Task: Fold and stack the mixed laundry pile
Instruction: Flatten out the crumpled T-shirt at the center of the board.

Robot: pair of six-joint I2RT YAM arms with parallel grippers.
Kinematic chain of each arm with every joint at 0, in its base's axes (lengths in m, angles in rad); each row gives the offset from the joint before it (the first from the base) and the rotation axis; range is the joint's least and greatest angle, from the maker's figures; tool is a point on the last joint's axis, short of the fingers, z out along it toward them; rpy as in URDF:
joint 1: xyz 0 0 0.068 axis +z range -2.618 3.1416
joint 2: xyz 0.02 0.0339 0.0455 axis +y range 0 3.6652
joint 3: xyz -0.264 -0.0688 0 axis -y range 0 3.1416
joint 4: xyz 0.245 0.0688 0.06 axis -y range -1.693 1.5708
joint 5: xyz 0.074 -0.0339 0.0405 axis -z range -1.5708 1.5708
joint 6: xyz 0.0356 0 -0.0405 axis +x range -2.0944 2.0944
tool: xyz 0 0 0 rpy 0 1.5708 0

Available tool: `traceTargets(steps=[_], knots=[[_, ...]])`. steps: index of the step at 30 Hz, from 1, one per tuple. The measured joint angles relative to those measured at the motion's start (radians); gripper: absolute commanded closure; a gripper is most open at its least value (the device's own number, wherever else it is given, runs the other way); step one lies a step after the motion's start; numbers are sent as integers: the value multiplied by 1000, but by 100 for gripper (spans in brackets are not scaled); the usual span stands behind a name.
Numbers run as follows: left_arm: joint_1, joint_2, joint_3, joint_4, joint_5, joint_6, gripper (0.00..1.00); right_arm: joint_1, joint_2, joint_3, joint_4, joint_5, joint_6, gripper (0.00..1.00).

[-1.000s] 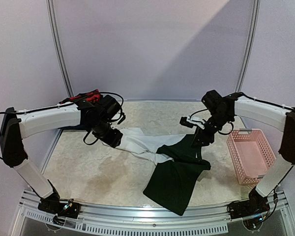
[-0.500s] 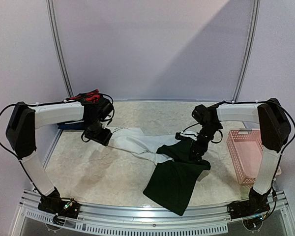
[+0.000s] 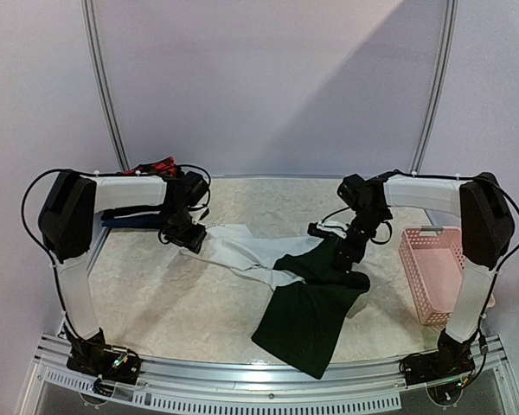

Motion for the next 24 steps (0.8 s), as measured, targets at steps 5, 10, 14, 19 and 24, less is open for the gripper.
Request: traceTargets(steps=[5, 10, 14, 19, 24], knots=[[2, 55, 46, 13, 62, 28, 79, -8, -100, 48, 8, 6, 17, 100], [3, 69, 51, 19, 105, 50, 100, -14, -169, 87, 17, 5, 28, 100], [3, 68, 51, 22, 128, 61, 100, -23, -179, 92, 23, -1, 40, 100], [4, -13, 48, 10, 127, 64, 100, -53, -193, 138, 12, -24, 70, 95], [4, -219, 59, 11, 112, 66, 85, -86, -247, 154, 24, 13, 115, 61]])
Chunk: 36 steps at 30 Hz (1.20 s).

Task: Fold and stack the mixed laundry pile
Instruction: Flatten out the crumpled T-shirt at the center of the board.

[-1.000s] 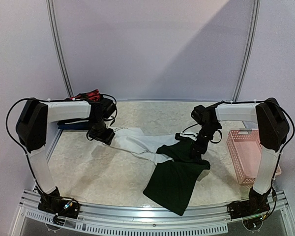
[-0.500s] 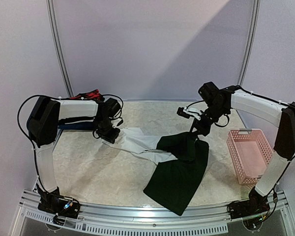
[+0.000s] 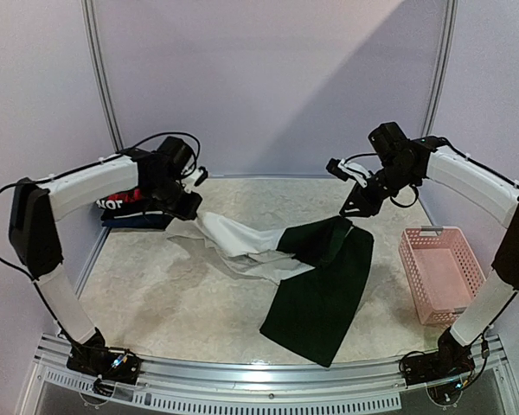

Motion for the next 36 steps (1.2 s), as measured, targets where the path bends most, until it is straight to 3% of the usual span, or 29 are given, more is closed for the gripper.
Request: traceTargets(steps=[3, 6, 10, 14, 17, 25, 32, 34, 36], knots=[[0, -55, 37, 1, -20, -3, 73, -24, 0, -39, -1, 42, 6, 59], [0, -58, 40, 2, -36, -11, 71, -54, 20, -85, -23, 48, -26, 58], [-7, -56, -5, -8, -43, -24, 70, -61, -48, -208, -73, 3, -187, 63], [-14, -64, -49, -10, -44, -40, 69, 43, -223, -365, -92, 0, -373, 71], [-27, -91, -76, -13, -41, -58, 69, 139, -268, -436, -87, 19, -477, 70], [-54, -167, -110, -20, -42, -85, 69, 156, 11, -399, 25, 120, -549, 66], [-55, -207, -162, -31, -52, -99, 69, 156, 121, -351, 78, 177, -542, 66], [-55, -217, -172, -32, -54, -99, 69, 156, 140, -337, 91, 191, -536, 70], [-55, -227, -181, -34, -56, -98, 69, 156, 160, -325, 102, 198, -526, 80]])
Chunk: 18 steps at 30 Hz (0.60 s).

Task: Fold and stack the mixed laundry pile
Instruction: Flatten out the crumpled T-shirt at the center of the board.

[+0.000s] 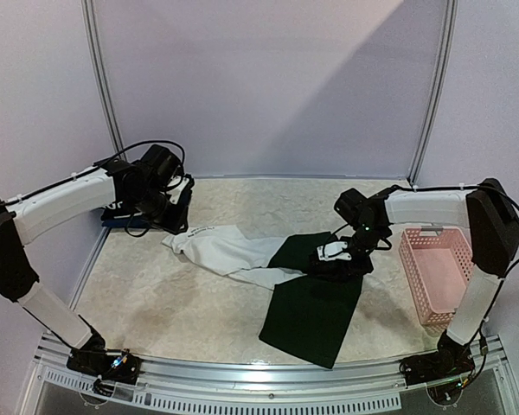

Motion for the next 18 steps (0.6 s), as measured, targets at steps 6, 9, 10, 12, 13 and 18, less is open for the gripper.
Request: traceTargets(steps=[6, 9, 10, 12, 13, 18], knots=[[0, -10, -10, -1, -2, 1, 69, 0, 29, 32, -9, 12, 29, 100], [0, -10, -13, 0, -6, 5, 69, 0, 27, 73, -47, 5, 43, 100], [0, -10, -16, 0, -9, 7, 69, 0, 22, 89, -60, 0, 47, 100], [0, -10, -26, 0, -16, 11, 69, -2, -11, 134, -94, -11, 61, 100], [0, -10, -30, 0, -19, 13, 68, -5, -39, 162, -112, -19, 69, 100], [0, 13, -38, 1, -34, 36, 64, -69, -227, 351, -96, -40, 143, 100]])
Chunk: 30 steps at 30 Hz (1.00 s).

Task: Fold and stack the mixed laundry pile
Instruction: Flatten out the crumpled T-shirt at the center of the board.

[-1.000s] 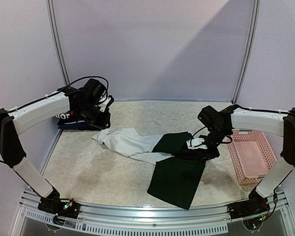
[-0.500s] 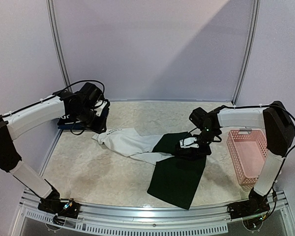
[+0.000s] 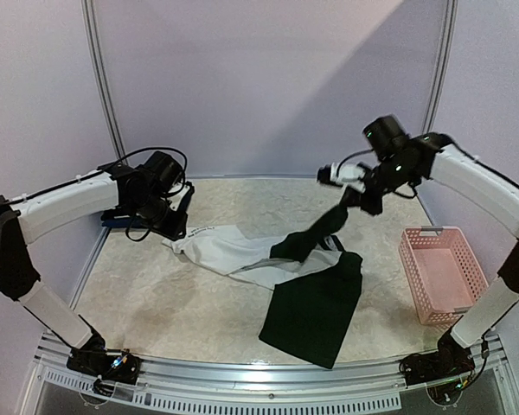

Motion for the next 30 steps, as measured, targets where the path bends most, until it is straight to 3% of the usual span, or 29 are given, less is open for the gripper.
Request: traceTargets(steps=[5, 9, 16, 26, 30], knots=[[0, 90, 0, 0, -10, 35, 63, -169, -116, 90, 196, 53, 150, 100], [0, 168, 0, 0, -5, 59, 63, -255, -64, 124, 283, 119, 283, 100], [-2, 235, 0, 13, 43, 88, 64, -267, 85, 113, 275, 114, 393, 100], [-18, 334, 130, 34, 74, 129, 56, -267, 87, 100, 262, 76, 425, 100], [-21, 422, 152, 42, 42, 134, 59, -267, 87, 96, 260, 55, 436, 100]])
